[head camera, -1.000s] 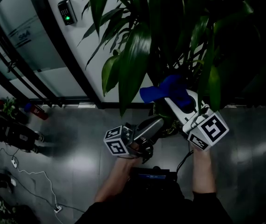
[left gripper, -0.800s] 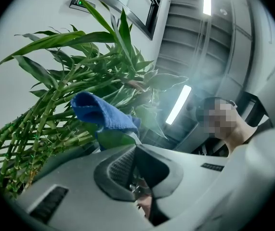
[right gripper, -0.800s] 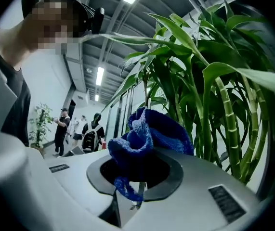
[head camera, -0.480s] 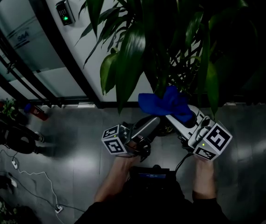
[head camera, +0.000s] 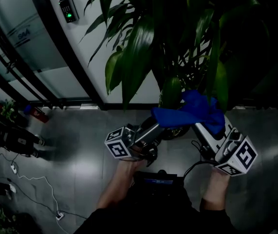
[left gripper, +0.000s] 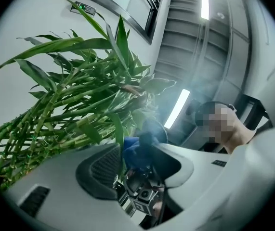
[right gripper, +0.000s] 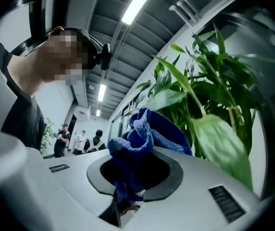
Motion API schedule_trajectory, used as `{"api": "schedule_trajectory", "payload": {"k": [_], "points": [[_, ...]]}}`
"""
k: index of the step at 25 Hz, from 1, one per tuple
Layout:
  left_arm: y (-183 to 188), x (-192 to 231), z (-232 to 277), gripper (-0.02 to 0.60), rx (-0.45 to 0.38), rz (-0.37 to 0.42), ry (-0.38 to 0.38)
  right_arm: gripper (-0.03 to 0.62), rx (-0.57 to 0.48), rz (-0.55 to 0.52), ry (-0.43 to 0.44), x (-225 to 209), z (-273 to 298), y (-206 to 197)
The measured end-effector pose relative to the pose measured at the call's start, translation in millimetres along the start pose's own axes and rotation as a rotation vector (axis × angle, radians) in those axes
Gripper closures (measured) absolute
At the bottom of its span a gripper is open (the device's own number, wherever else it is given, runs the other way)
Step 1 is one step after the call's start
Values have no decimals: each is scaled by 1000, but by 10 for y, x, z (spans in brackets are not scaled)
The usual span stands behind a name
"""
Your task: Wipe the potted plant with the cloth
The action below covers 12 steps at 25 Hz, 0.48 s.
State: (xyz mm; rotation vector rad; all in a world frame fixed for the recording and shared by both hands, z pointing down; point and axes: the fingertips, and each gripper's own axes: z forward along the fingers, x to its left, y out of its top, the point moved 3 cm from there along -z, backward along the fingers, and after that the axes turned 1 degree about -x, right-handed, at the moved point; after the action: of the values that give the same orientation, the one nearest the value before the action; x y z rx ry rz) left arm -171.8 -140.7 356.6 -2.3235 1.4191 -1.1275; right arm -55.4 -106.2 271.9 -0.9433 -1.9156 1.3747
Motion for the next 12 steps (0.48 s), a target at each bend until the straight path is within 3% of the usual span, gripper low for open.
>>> {"api": "schedule_trajectory", "payload": {"k": [2, 6, 12], "points": [[34, -42, 22, 336, -23, -18, -30, 505, -77, -33, -59, -81, -22, 196], [75, -107, 47, 304, -54, -45, -63, 505, -149, -101, -151, -212, 31, 398], [78, -145, 103, 298, -51, -47, -81, 505, -24, -156, -141, -276, 408, 85]]}}
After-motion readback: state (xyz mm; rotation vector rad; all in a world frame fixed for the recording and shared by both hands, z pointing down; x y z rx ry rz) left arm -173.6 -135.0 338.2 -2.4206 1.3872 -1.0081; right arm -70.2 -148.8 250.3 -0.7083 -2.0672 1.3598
